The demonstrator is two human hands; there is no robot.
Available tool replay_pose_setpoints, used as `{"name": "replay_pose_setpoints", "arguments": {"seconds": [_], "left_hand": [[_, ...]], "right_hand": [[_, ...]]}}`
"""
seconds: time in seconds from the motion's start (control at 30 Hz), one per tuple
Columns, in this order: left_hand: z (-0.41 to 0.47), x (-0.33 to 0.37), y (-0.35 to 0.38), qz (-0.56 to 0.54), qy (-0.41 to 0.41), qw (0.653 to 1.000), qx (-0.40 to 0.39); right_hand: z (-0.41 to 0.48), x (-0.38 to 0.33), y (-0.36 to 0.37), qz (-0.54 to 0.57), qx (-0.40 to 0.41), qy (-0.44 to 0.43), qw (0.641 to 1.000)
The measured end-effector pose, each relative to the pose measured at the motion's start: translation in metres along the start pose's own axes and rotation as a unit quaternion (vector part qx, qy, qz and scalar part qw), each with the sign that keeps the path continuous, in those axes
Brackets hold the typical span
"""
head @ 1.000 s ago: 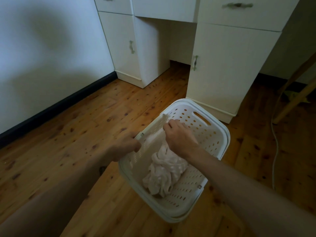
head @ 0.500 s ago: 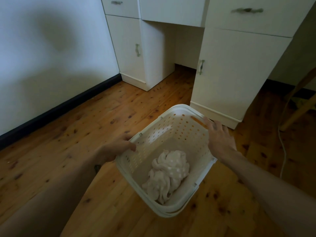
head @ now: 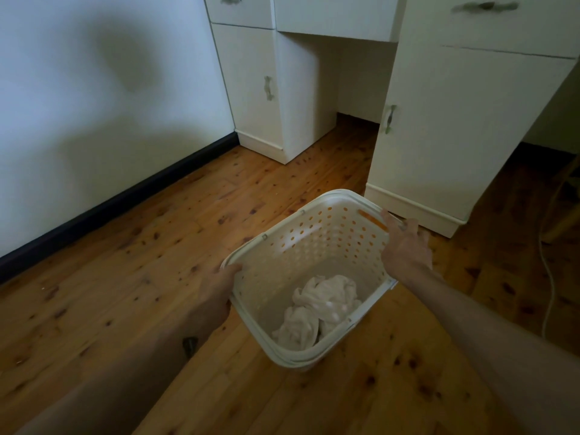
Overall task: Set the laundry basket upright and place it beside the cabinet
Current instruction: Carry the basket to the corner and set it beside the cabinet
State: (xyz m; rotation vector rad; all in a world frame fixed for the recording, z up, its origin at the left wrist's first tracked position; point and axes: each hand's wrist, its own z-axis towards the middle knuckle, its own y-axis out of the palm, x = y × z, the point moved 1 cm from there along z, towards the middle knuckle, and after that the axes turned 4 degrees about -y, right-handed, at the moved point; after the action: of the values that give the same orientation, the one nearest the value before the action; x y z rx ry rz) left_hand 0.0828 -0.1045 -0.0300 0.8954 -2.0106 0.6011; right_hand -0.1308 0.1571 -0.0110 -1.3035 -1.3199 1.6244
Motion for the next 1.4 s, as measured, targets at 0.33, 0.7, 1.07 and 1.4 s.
{"name": "replay_pose_setpoints", "arguments": {"seconds": [0.33, 0.7, 1.07, 1.4], "left_hand": [[-0.006, 0.023, 0.002, 0.048, 0.064, 0.995, 0.053], [-0.066, 0.159, -0.031, 0.049, 0.073, 0.994, 0.061], [-0.166, 0.386, -0.113, 0.074, 0.055, 0.994, 0.059], [-0.136, 0.483, -0.158, 0.047, 0.033, 0.996, 0.068]], "right_hand": [[0.003, -0.007, -0.010, 0.037, 0.017, -0.025, 0.999], [-0.013, -0.071, -0.156, 0.085, 0.020, -0.020, 0.996], [-0.013, -0.211, -0.385, 0.095, -0.024, -0.039, 0.994], [0.040, -0.304, -0.421, 0.109, -0.044, -0.046, 0.992]]}}
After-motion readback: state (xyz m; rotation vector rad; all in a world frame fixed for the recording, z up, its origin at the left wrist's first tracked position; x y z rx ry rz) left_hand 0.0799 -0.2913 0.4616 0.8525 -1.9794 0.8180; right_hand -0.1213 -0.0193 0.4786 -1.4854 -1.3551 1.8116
